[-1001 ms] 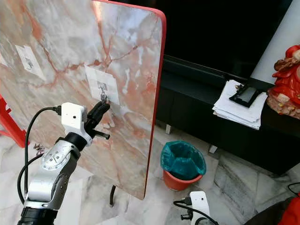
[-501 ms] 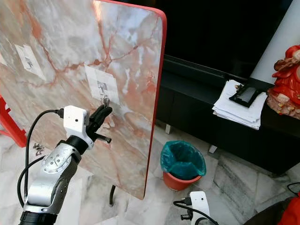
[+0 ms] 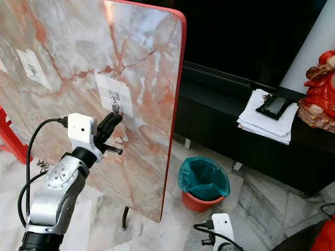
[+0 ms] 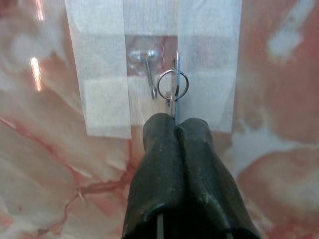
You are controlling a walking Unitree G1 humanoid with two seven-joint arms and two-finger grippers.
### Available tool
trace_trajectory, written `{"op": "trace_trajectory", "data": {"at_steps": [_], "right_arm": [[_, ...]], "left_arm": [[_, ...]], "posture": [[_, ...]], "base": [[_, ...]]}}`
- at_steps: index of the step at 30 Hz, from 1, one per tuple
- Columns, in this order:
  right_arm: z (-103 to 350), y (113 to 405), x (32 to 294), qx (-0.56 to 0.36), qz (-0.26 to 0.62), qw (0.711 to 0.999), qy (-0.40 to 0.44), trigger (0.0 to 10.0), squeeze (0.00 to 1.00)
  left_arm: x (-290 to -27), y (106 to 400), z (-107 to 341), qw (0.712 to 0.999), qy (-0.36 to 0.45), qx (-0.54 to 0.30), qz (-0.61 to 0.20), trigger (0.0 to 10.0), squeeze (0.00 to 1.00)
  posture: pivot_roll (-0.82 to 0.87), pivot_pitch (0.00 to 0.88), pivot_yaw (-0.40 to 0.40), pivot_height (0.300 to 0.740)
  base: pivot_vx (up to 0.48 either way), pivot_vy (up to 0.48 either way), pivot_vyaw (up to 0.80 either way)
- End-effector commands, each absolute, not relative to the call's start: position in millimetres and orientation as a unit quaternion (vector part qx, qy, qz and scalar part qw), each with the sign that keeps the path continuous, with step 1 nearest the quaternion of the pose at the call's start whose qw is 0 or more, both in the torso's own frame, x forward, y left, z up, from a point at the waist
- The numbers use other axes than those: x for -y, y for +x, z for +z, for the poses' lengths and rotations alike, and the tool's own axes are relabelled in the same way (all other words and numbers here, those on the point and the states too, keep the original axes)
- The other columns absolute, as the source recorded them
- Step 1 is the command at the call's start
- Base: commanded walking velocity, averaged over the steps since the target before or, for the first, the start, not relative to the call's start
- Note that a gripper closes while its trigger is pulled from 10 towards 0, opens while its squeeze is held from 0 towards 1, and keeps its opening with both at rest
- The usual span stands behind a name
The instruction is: Hang keys on a hook
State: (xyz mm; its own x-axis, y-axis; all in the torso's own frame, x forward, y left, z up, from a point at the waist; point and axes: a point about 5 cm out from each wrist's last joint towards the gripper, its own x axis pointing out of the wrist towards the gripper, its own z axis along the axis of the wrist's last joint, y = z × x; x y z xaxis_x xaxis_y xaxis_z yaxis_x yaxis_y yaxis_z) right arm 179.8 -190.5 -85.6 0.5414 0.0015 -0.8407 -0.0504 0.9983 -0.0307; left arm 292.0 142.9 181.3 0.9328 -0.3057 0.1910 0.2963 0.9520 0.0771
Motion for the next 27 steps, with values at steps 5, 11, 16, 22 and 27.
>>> {"op": "trace_trajectory", "data": {"at_steps": [5,11,16,22,27], "right_arm": [[-84.9,181.0,192.5,-0.479,0.014,0.877,-0.029,10.0,0.00],[-84.9,180.9,192.5,-0.480,0.015,0.877,-0.029,10.0,0.00],[-84.8,181.0,192.7,-0.480,0.015,0.877,-0.030,10.0,0.00],[-84.8,181.0,193.0,-0.480,0.015,0.877,-0.031,10.0,0.00],[-84.8,180.9,193.2,-0.480,0.015,0.876,-0.032,10.0,0.00]], "left_arm": [[-143.8,295.1,187.0,0.981,0.023,0.113,-0.153,10.0,0.00],[-147.3,296.2,184.8,0.982,0.026,0.108,-0.150,10.0,0.00],[-147.3,296.9,182.1,0.983,0.015,0.100,-0.152,10.0,0.00],[-144.3,297.8,177.7,0.982,-0.007,0.089,-0.167,10.0,0.00],[-142.1,299.7,179.8,0.980,-0.015,0.090,-0.179,10.0,0.00]], "posture": [[-0.04,0.000,-0.078,0.740],[-0.04,0.000,-0.079,0.740],[-0.04,0.000,-0.081,0.740],[-0.04,0.000,-0.082,0.740],[-0.04,0.000,-0.083,0.740]], "base": [[0.000,0.000,0.00],[0.000,0.000,0.00],[0.000,0.000,0.00],[0.000,0.000,0.00],[0.000,0.000,0.00]]}}
